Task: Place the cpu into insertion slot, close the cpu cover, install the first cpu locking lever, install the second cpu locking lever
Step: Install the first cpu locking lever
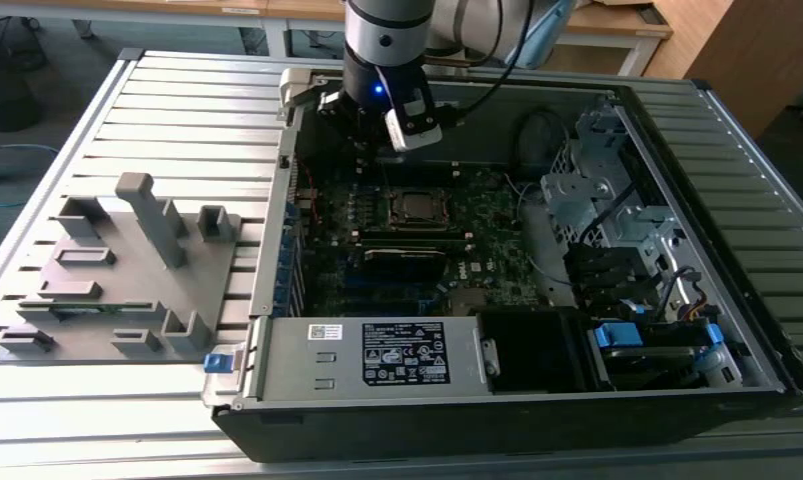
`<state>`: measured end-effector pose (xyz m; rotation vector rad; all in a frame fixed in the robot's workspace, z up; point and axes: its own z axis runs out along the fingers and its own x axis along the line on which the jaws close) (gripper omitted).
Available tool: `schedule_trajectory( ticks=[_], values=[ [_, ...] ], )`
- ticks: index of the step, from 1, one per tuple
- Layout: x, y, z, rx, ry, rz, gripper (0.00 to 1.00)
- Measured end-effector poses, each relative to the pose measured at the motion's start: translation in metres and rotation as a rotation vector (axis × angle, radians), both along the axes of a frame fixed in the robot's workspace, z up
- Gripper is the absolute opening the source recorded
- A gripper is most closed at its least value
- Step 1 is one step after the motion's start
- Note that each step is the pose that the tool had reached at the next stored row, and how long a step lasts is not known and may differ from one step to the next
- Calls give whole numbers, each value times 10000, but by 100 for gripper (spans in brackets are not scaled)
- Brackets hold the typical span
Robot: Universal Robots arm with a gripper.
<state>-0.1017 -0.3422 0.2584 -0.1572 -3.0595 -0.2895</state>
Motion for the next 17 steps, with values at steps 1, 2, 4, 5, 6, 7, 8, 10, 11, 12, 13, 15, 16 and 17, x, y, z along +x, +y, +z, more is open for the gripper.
schedule_trajectory(
  ticks=[1,2,4,5,6,7,8,10,11,12,13,15,16,17],
  values=[
    [-3,0,0,40,-2,1,10],
    [-4,-1,0,144,-2,3,10],
    [-5,-4,0,425,-2,1,10],
    [-5,-4,0,541,-1,1,10],
    [-6,-5,0,621,-1,1,10],
    [-6,-6,0,677,-2,0,10],
    [-6,-6,0,723,-2,1,10],
    [-7,-6,-1,808,-2,0,10],
    [-8,-6,-1,844,-2,-1,10],
    [-8,-6,-1,872,-2,0,10],
    [-8,-6,-1,894,-2,0,10],
    [-7,-6,-1,915,-3,1,10],
    [-7,-6,-1,916,-3,0,10],
    [-6,-7,-2,916,-1,1,10]
  ],
)
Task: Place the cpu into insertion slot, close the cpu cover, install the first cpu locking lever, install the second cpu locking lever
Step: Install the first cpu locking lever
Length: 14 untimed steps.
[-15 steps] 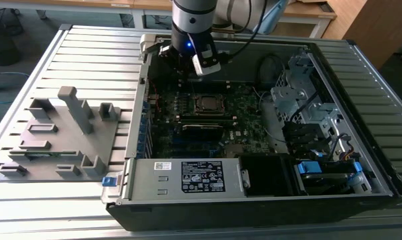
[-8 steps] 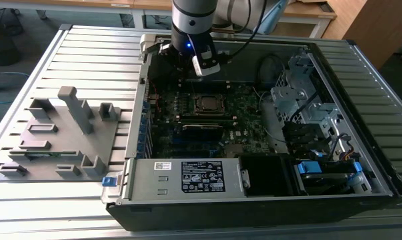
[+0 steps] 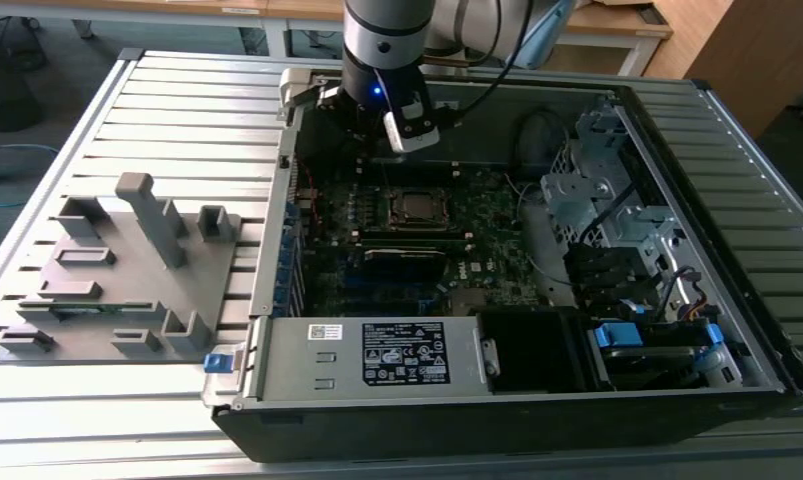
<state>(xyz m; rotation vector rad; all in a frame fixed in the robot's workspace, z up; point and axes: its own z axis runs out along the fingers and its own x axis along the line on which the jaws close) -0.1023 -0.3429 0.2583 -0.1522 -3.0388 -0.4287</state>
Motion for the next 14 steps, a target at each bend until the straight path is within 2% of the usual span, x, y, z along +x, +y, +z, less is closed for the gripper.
schedule_trajectory(
  ticks=[9,14],
  values=[
    [29,0,-2,4,-1,0,10],
    [75,0,-3,4,0,0,10]
  ],
)
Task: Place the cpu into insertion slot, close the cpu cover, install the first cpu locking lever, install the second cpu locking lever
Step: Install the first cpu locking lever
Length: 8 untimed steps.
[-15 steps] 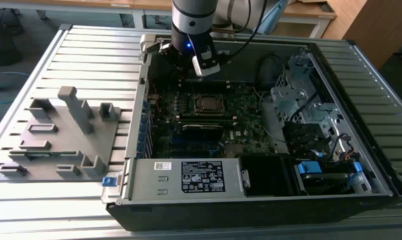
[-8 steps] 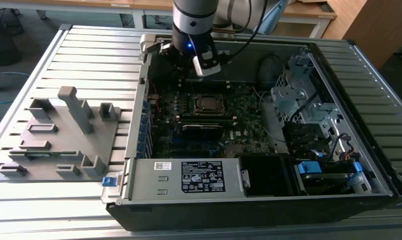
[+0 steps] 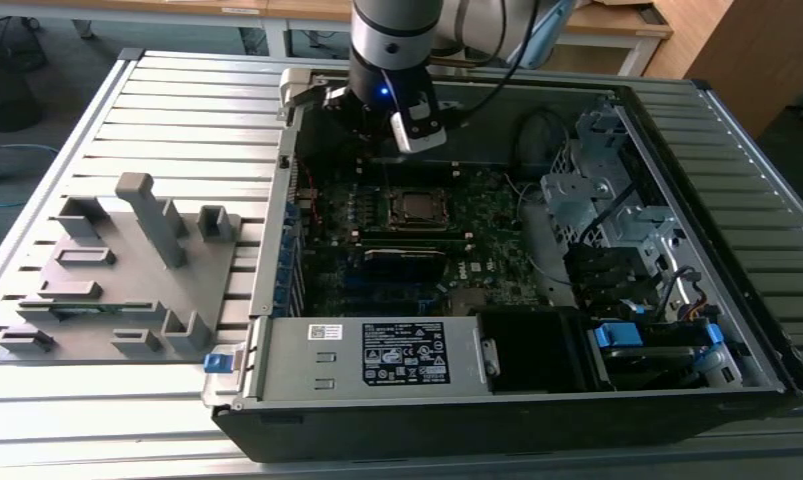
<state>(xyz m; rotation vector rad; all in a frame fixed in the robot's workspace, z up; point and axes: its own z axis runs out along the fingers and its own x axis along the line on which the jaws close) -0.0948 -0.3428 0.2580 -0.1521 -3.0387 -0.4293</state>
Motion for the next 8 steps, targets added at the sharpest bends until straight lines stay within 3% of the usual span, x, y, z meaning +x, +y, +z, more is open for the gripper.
schedule_trajectory(
  ticks=[8],
  values=[
    [89,0,-2,0,-1,-1,10]
  ],
)
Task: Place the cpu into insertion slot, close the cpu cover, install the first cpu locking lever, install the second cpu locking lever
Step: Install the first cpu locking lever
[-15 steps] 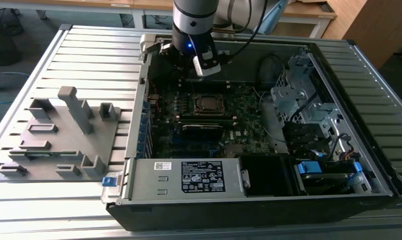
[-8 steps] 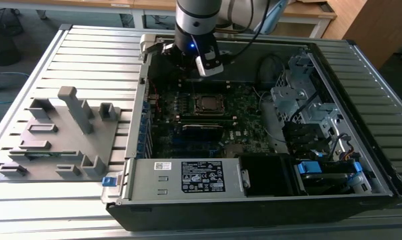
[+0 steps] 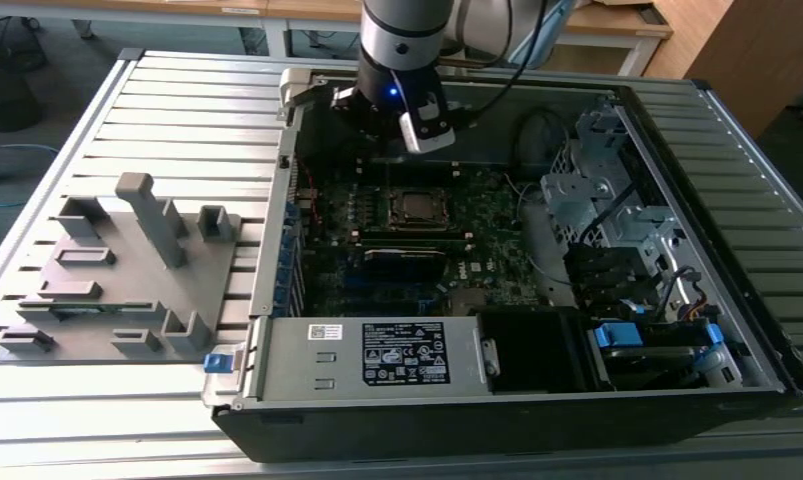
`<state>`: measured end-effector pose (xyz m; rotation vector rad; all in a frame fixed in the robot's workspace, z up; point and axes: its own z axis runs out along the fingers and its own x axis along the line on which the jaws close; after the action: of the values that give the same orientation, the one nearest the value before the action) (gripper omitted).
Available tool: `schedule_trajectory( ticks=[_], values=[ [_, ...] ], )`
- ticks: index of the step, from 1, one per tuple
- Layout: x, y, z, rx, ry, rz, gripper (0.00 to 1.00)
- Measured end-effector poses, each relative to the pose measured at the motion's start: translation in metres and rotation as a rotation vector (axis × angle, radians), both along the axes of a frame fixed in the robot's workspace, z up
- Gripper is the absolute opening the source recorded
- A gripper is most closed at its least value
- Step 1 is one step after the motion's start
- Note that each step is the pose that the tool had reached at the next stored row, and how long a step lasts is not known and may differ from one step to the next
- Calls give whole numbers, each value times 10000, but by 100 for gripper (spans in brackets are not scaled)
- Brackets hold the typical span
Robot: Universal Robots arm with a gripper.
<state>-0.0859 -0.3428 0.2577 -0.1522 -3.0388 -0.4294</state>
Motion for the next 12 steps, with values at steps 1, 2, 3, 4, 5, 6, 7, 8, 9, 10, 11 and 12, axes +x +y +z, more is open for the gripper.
schedule_trajectory(
  ticks=[1,2,3,4,5,6,7,8,9,10,11,12],
  values=[
    [16,0,0,0,0,0,10],
    [35,0,0,-1,1,0,10],
    [52,0,-1,0,0,0,10],
    [68,0,-1,-1,1,0,10],
    [83,0,-1,-1,0,0,10],
    [96,0,-1,0,0,1,10],
    [106,0,-2,-1,0,0,10],
    [116,0,-2,1,0,0,10],
    [122,-1,-3,1,0,1,10],
    [127,0,-3,0,0,1,10],
    [129,0,-2,0,0,0,10],
    [130,0,-3,0,0,0,10]
  ],
)
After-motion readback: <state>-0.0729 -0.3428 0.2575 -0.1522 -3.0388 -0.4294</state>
